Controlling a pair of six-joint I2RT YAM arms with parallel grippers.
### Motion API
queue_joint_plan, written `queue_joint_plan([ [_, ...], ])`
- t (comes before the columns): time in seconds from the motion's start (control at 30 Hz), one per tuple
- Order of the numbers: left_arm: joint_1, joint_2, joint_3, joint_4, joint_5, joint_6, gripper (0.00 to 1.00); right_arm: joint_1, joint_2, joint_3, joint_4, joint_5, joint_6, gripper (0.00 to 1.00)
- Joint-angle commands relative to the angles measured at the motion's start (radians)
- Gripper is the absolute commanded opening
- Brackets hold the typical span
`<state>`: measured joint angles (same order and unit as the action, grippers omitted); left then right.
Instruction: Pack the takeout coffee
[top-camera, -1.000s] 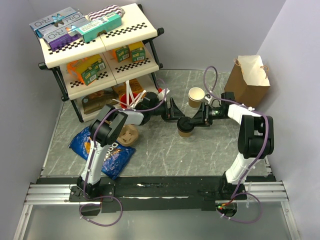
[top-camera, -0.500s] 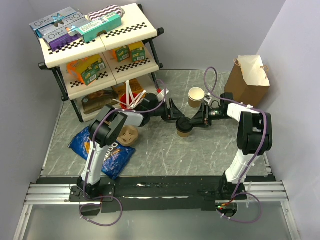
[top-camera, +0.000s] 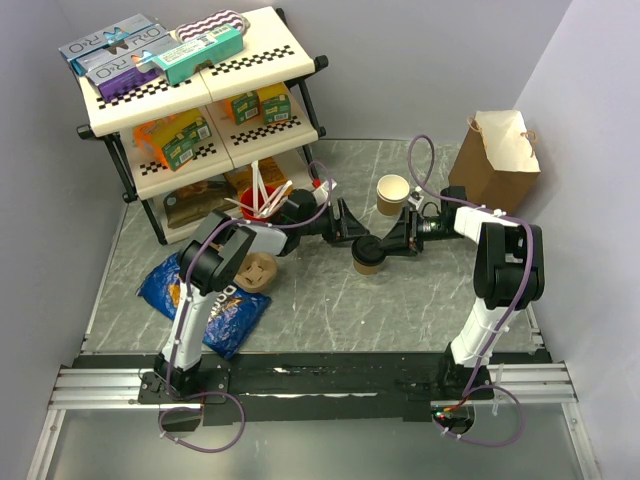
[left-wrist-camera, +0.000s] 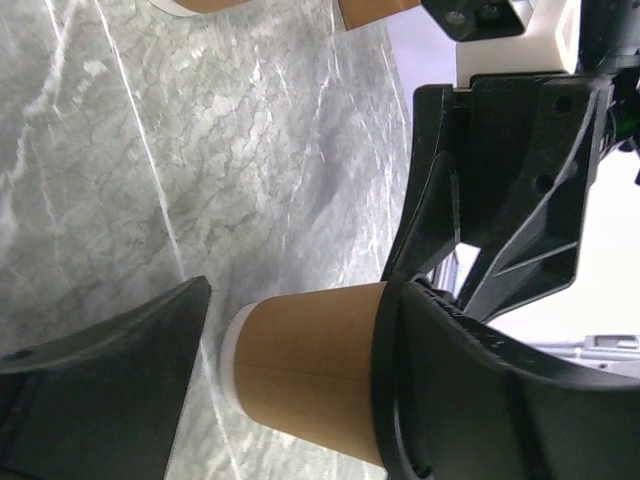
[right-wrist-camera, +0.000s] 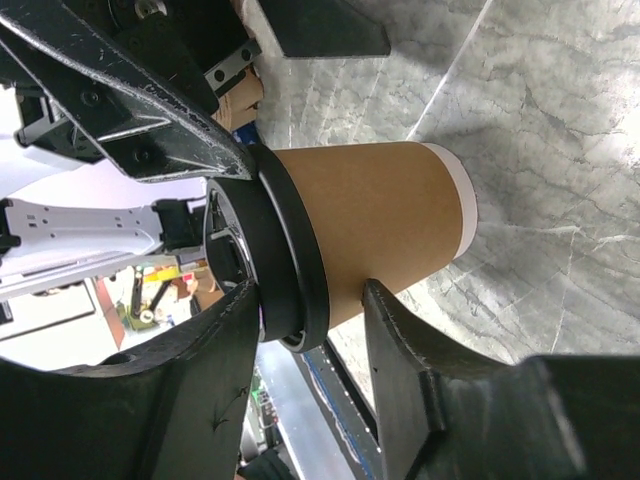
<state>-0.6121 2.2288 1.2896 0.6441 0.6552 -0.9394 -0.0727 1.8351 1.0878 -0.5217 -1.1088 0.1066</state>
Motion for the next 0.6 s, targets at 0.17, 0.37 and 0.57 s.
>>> queue_joint_plan([
  [0.17, 0.006, -0.024, 0.092, -0.021, 0.072, 0.142, 0.94, 0.002, -0.103, -0.040, 0.025, 0.047, -0.097, 0.62],
  [0.37, 0.034, -0.084, 0.068, -0.060, 0.086, 0.145, 0.96, 0.002, -0.137, -0.040, 0.000, 0.038, -0.157, 0.65],
  [0.57, 0.054, -0.184, -0.079, -0.081, 0.054, 0.146, 0.95, 0.001, -0.116, -0.028, -0.001, 0.044, -0.165, 0.65],
])
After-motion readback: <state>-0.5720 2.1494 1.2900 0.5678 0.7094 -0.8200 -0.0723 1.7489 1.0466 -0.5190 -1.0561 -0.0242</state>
